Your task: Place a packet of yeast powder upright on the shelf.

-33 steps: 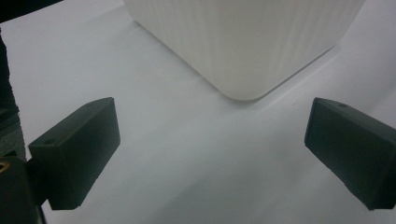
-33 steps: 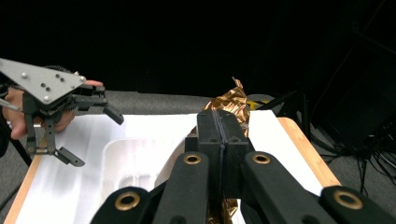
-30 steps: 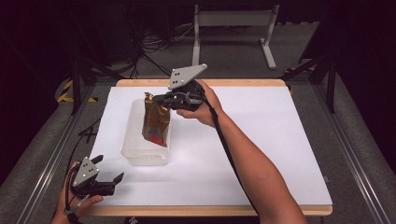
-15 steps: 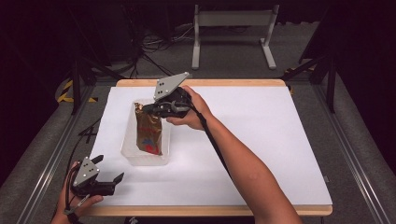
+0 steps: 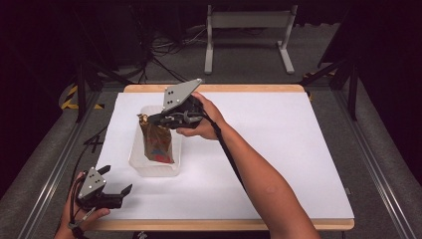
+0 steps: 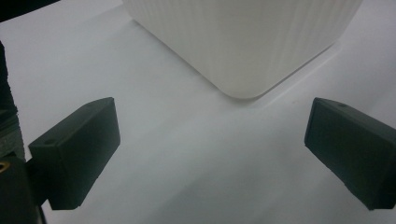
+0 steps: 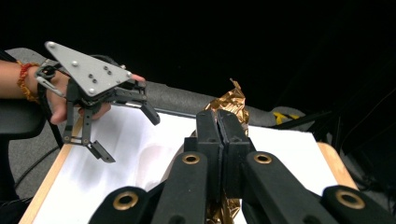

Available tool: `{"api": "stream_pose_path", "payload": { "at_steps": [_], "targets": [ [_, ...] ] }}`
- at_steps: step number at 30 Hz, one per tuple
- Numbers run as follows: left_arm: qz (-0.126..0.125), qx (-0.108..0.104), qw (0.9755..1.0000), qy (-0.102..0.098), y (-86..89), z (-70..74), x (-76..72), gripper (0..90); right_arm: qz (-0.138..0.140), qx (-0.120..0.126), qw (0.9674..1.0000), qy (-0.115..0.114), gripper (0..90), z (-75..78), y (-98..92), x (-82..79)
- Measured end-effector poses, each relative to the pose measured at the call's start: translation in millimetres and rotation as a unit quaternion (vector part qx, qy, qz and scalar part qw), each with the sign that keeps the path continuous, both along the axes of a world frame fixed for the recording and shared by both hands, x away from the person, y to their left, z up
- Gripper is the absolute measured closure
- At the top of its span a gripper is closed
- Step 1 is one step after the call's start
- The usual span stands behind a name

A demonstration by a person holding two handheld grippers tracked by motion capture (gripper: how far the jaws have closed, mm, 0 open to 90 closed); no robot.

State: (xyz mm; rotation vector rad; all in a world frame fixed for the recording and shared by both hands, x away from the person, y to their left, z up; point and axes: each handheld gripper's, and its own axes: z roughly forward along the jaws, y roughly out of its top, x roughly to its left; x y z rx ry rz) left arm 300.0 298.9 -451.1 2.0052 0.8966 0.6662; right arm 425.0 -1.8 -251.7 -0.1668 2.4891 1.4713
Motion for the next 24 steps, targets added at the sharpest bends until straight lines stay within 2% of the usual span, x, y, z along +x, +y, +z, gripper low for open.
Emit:
{"api": "stream_pose_path", "payload": {
  "at_steps": [2,3,7,11,15,21,24],
  "targets": [
    [-0.001,0.006,1.0000,0.001,-0.3,0.2,0.1,4.3,0.001,-0.007,1.0000,-0.007,88.8,1.3,-0.5,-1.5],
    [-0.001,0.006,1.0000,0.000,-0.6,0.4,-0.1,4.3,-0.009,-0.018,0.9996,-0.017,88.9,-0.4,2.0,-2.2],
    [-0.001,0.004,1.0000,0.000,-0.7,0.8,-0.2,4.3,-0.024,-0.017,0.9992,-0.028,89.0,-1.4,5.1,0.2],
    [-0.002,0.006,1.0000,0.002,-0.6,-0.3,0.6,4.3,-0.032,-0.010,0.9991,-0.027,89.0,3.0,4.8,5.2],
    [-0.002,0.005,1.0000,0.002,0.4,-0.2,0.3,4.4,-0.034,-0.024,0.9987,-0.029,89.0,-0.9,9.6,10.5],
    [-0.003,0.005,1.0000,0.002,-0.1,-0.1,0.3,4.4,-0.018,-0.036,0.9990,-0.018,88.7,-8.0,20.0,12.5],
    [-0.003,0.004,1.0000,0.002,0.2,-0.6,0.7,4.4,-0.014,-0.034,0.9992,-0.015,88.4,-10.5,24.9,11.7]
  ]
}}
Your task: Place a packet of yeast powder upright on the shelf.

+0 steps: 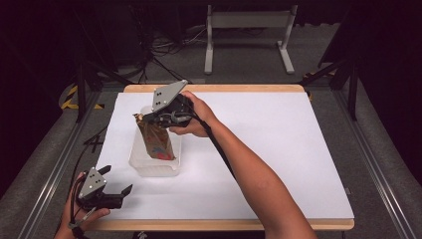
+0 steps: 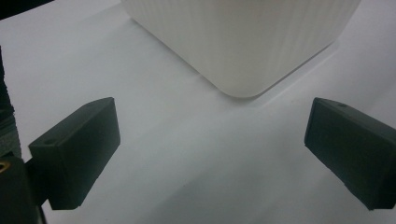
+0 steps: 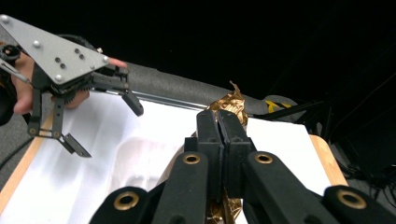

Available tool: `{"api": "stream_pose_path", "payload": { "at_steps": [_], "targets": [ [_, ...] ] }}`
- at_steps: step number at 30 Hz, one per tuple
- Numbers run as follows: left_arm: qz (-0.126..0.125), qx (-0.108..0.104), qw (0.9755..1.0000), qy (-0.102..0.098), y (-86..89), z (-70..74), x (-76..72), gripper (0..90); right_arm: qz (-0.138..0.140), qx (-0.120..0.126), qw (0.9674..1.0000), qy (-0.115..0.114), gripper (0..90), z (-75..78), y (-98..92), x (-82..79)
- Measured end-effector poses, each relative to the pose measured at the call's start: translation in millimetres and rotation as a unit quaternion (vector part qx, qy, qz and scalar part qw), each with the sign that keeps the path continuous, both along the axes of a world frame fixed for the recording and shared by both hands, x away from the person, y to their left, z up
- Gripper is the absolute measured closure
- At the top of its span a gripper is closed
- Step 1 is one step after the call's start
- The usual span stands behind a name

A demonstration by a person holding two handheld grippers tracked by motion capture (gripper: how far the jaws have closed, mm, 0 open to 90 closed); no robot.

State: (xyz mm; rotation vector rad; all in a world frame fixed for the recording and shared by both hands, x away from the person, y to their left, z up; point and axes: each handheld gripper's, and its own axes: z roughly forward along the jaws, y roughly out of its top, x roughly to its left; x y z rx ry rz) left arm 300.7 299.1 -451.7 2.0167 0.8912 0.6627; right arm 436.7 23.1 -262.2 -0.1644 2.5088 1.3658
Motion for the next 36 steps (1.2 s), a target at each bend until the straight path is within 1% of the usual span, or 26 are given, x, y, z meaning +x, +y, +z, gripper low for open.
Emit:
{"api": "stream_pose_path", "payload": {
  "at_steps": [2,3,5,6,7,8,9,11,13,14,16,17,19,22,23,24,25,26,28,29,30,32,34,35,36],
  "targets": [
    [-0.002,0.001,1.0000,0.000,-0.5,-0.1,-0.3,4.4,0.002,0.002,1.0000,-0.003,88.4,-1.9,2.5,0.0],
    [-0.002,0.001,1.0000,0.001,-0.7,-0.2,-0.6,4.4,0.005,0.004,1.0000,-0.001,88.4,-2.5,2.9,0.5],
    [-0.001,0.001,1.0000,0.001,-0.5,-0.3,-0.5,4.4,0.002,-0.002,0.9999,-0.013,88.6,-1.2,4.2,-0.3],
    [0.000,0.001,1.0000,0.001,-0.3,-0.2,-0.5,4.4,0.003,-0.004,0.9999,-0.015,88.6,0.0,4.2,-0.6],
    [0.000,0.001,1.0000,0.001,-0.1,-0.2,-0.5,4.4,0.000,-0.005,0.9998,-0.021,88.7,1.7,3.9,-0.6],
    [0.000,0.001,1.0000,0.001,-0.1,-0.2,-0.5,4.4,0.000,-0.005,0.9998,-0.021,88.7,1.7,3.9,-0.6],
    [0.000,0.001,1.0000,0.001,-0.1,-0.2,-0.4,4.4,-0.012,-0.003,0.9997,-0.023,88.7,6.1,1.7,2.7],
    [-0.002,0.000,1.0000,0.002,-0.5,-0.3,-0.5,4.4,-0.016,0.001,0.9997,-0.019,88.7,7.9,-0.3,5.5],
    [-0.002,0.001,1.0000,0.002,-0.8,-0.3,-0.4,4.4,-0.016,0.000,0.9998,-0.016,88.7,7.4,-0.6,6.6],
    [-0.003,0.001,1.0000,0.001,-1.0,-0.4,-0.4,4.4,-0.012,-0.004,0.9998,-0.013,88.6,5.8,0.3,7.8],
    [-0.004,0.003,1.0000,0.002,-1.2,-0.6,-0.2,4.4,-0.009,-0.016,0.9997,-0.017,88.4,1.5,3.3,8.0],
    [-0.003,0.003,1.0000,0.002,-1.1,-0.5,-0.2,4.4,-0.004,-0.011,0.9999,-0.012,88.3,-0.5,4.0,8.1],
    [-0.003,0.001,1.0000,0.001,-0.9,-0.6,-0.2,4.4,-0.001,-0.006,0.9999,-0.012,88.2,-1.9,4.6,8.0],
    [-0.005,0.004,1.0000,0.002,-1.6,-1.1,0.1,4.4,-0.003,-0.008,0.9997,-0.021,88.4,-2.7,6.3,8.2],
    [-0.005,0.004,1.0000,0.002,-1.7,-1.0,0.2,4.4,-0.009,-0.015,0.9992,-0.036,88.5,-3.0,9.3,7.5],
    [-0.004,0.004,1.0000,0.003,-1.4,-0.9,0.3,4.4,-0.013,-0.021,0.9987,-0.044,88.5,-2.9,11.1,7.7],
    [-0.004,0.004,1.0000,0.003,-1.4,-0.9,0.3,4.5,-0.013,-0.021,0.9987,-0.044,88.5,-2.9,11.1,7.7],
    [-0.004,0.003,1.0000,0.002,-1.3,-0.8,0.2,4.5,-0.021,-0.015,0.9990,-0.036,88.6,-2.8,12.6,13.5],
    [-0.003,0.001,1.0000,0.002,-1.3,-0.6,-0.2,4.5,-0.024,-0.015,0.9989,-0.037,88.7,-3.2,13.1,14.8],
    [-0.004,0.001,1.0000,0.002,-1.3,-0.6,-0.1,4.5,-0.035,-0.018,0.9982,-0.046,88.8,-3.5,14.7,16.3],
    [-0.006,0.003,1.0000,0.002,-1.5,-0.7,0.1,4.4,-0.036,-0.020,0.9982,-0.045,88.8,-3.2,15.4,18.2],
    [-0.006,0.002,1.0000,0.001,-1.4,-0.9,-0.2,4.5,-0.028,-0.023,0.9986,-0.039,88.8,-2.9,16.1,19.6],
    [-0.005,0.000,1.0000,0.002,-0.2,-1.2,0.3,4.4,-0.026,-0.016,0.9987,-0.041,88.9,-3.7,18.4,19.0],
    [-0.005,-0.001,1.0000,0.001,0.0,-0.9,0.3,4.5,-0.022,-0.015,0.9989,-0.038,88.9,-4.3,19.1,18.5],
    [-0.006,-0.002,1.0000,0.001,-0.5,-0.9,0.0,4.4,-0.012,-0.014,0.9994,-0.030,88.9,-5.7,20.0,17.4]
  ]
}}
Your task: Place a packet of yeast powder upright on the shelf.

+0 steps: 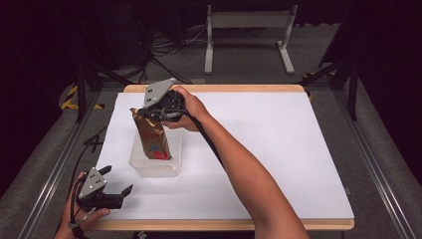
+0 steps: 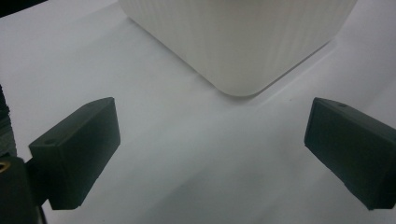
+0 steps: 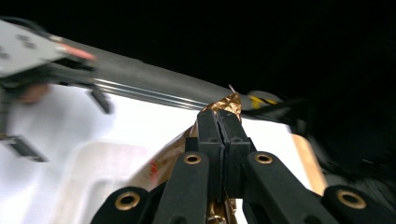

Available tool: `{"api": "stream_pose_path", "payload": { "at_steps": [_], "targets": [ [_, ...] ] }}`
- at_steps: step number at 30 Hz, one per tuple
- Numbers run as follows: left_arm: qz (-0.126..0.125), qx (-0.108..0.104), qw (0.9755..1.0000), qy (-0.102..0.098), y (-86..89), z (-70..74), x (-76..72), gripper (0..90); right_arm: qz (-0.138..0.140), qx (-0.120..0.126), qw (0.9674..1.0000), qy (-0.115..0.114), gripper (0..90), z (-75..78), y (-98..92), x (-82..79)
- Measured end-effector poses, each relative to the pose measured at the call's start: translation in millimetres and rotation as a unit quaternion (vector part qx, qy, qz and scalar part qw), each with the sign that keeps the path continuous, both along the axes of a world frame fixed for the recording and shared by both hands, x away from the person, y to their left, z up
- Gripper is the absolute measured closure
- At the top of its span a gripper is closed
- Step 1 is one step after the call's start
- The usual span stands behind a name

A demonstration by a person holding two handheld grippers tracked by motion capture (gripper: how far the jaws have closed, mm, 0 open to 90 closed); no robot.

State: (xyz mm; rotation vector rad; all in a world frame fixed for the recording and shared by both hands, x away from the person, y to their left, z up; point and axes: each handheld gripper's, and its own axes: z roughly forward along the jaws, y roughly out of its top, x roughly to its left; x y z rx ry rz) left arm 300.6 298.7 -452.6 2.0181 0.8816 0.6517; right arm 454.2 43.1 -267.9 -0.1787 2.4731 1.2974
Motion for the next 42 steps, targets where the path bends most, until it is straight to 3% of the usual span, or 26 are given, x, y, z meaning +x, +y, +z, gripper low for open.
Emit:
{"api": "stream_pose_path", "payload": {
  "at_steps": [9,10,12,13,14,15,23,27,30,42],
  "targets": [
    [-0.004,0.004,1.0000,0.000,-1.8,0.3,0.4,4.4,0.031,-0.009,0.9994,0.010,88.8,-10.1,4.1,-14.9],
    [-0.004,0.003,1.0000,0.001,-1.6,0.4,0.6,4.4,0.038,-0.024,0.9987,0.022,88.8,-16.3,5.3,-17.0],
    [-0.004,0.004,1.0000,0.001,-1.9,0.3,0.6,4.4,0.036,-0.064,0.9972,0.010,88.6,-29.4,8.6,-20.0],
    [-0.004,0.006,1.0000,-0.001,-2.3,0.4,0.6,4.4,0.036,-0.064,0.9972,0.010,88.6,-29.4,8.6,-20.0],
    [-0.004,0.004,1.0000,0.000,-1.6,0.5,0.5,4.4,0.035,-0.024,0.9986,0.030,88.5,-38.7,3.0,-22.7],
    [-0.003,0.004,1.0000,0.001,-1.3,0.4,0.7,4.4,0.036,-0.019,0.9986,0.033,88.5,-38.7,-0.7,-23.8],
    [-0.003,0.008,1.0000,0.000,-3.0,0.5,1.4,4.4,0.020,-0.015,0.9992,0.033,86.5,-40.0,-16.1,-22.4],
    [-0.002,0.005,1.0000,-0.001,-2.7,1.2,1.4,4.4,0.004,-0.016,0.9996,0.024,79.6,-41.3,-16.3,-23.8],
    [-0.002,0.007,1.0000,0.001,-2.5,0.6,1.9,4.4,-0.011,0.001,0.9996,0.027,73.3,-38.1,-21.3,-23.2],
    [0.002,0.004,1.0000,-0.005,-2.0,1.2,0.7,4.4,-0.051,0.016,0.9982,0.028,64.9,-29.1,-39.9,-27.7]
  ]
}}
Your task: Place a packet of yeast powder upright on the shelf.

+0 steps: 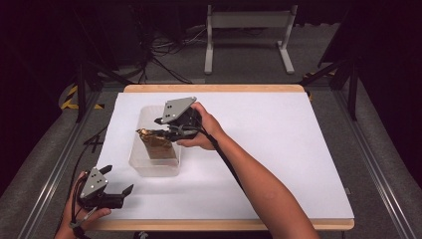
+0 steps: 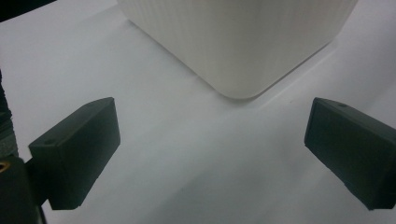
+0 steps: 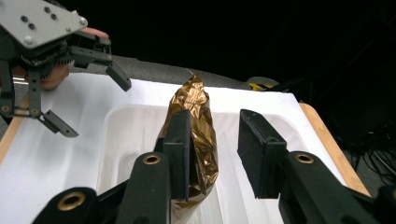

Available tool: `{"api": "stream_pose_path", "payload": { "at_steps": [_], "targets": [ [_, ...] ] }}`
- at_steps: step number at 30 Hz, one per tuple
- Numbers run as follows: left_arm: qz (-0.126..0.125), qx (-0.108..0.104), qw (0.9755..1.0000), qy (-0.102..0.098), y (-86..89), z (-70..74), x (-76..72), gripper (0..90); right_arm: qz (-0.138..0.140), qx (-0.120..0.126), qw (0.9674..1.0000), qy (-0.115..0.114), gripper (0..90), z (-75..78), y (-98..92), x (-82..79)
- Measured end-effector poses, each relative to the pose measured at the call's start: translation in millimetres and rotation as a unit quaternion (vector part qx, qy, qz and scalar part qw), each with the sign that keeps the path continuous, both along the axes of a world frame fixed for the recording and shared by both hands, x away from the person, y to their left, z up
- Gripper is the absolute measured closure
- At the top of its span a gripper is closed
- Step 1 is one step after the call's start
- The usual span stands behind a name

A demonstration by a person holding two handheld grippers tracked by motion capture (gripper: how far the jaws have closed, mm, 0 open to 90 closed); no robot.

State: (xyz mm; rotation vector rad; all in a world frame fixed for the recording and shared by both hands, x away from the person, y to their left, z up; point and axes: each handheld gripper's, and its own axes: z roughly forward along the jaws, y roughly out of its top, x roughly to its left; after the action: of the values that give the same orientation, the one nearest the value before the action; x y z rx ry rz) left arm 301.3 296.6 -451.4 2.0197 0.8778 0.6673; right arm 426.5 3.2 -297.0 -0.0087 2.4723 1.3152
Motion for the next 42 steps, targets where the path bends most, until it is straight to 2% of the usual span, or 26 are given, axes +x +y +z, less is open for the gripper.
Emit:
{"api": "stream_pose_path", "payload": {
  "at_steps": [10,19,25,42],
  "targets": [
    [-0.003,0.007,1.0000,0.000,-2.5,0.5,1.5,4.4,-0.036,-0.006,0.9993,-0.010,62.6,1.6,-28.0,-12.1],
    [-0.008,0.009,0.9999,0.001,-4.6,0.4,3.3,4.4,-0.067,-0.026,0.9971,-0.025,59.2,5.0,-45.3,-22.9],
    [-0.009,0.012,0.9999,0.004,-5.6,-0.5,3.7,4.4,-0.074,-0.027,0.9966,-0.024,58.4,7.7,-59.7,-27.5],
    [-0.012,0.016,0.9998,0.005,-7.0,-1.0,3.9,4.4,-0.127,-0.044,0.9905,-0.027,54.6,-3.0,-105.7,-36.5]
  ]
}}
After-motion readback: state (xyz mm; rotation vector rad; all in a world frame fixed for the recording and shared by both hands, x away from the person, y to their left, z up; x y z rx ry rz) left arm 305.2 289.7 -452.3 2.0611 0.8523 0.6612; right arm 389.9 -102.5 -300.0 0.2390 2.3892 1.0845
